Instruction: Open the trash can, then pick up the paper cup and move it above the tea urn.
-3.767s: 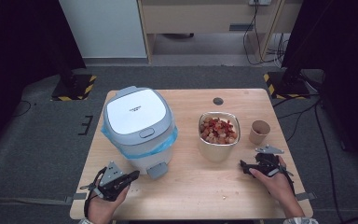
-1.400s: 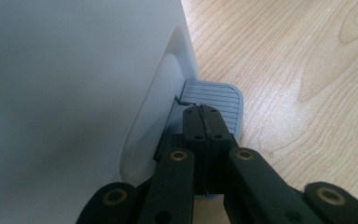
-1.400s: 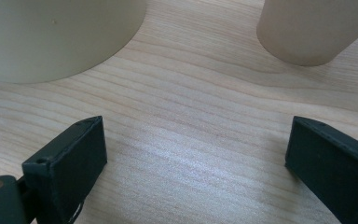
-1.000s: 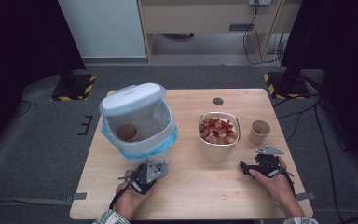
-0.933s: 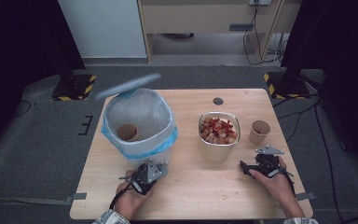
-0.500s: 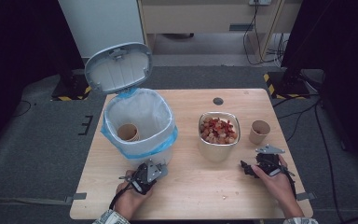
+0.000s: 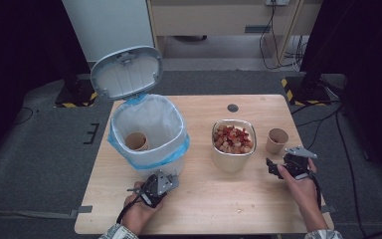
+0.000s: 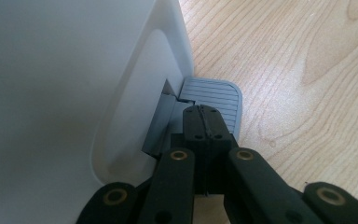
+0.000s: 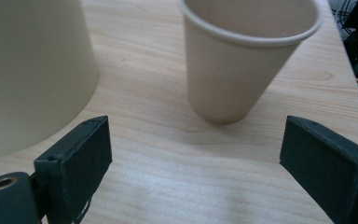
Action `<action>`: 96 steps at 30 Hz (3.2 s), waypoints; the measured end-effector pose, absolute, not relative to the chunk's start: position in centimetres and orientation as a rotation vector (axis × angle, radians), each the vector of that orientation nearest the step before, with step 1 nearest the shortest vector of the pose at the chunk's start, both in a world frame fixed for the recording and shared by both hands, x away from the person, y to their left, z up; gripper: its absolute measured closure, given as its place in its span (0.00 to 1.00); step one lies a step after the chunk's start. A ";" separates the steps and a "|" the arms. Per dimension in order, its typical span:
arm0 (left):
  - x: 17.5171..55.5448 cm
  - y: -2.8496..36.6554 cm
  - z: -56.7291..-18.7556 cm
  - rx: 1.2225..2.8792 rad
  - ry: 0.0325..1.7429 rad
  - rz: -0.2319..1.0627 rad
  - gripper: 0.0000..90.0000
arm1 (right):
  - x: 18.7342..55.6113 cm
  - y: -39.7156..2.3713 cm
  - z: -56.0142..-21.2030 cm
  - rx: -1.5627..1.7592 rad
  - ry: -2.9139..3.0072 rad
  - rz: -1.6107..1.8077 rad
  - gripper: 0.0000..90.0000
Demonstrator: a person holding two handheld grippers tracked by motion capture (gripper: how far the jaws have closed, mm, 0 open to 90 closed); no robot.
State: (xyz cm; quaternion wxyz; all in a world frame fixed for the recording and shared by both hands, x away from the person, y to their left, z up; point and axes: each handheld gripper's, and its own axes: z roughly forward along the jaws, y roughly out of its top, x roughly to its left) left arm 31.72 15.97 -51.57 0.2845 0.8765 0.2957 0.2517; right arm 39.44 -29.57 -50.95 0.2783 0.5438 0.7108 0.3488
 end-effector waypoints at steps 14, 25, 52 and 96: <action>31.7 15.9 -51.6 2.342 0.796 0.673 1.00 | 41.6 -30.8 -50.5 1.501 1.885 0.996 0.09; 31.7 15.9 -51.6 2.341 0.799 0.672 1.00 | 43.2 -30.6 -49.8 1.469 1.874 1.006 0.09; 31.7 15.8 -51.6 2.342 0.799 0.678 1.00 | 44.7 -30.3 -50.7 1.465 1.843 1.059 0.10; 31.6 15.8 -51.6 2.338 0.805 0.681 1.00 | 46.4 -30.3 -52.4 1.400 1.742 1.196 0.28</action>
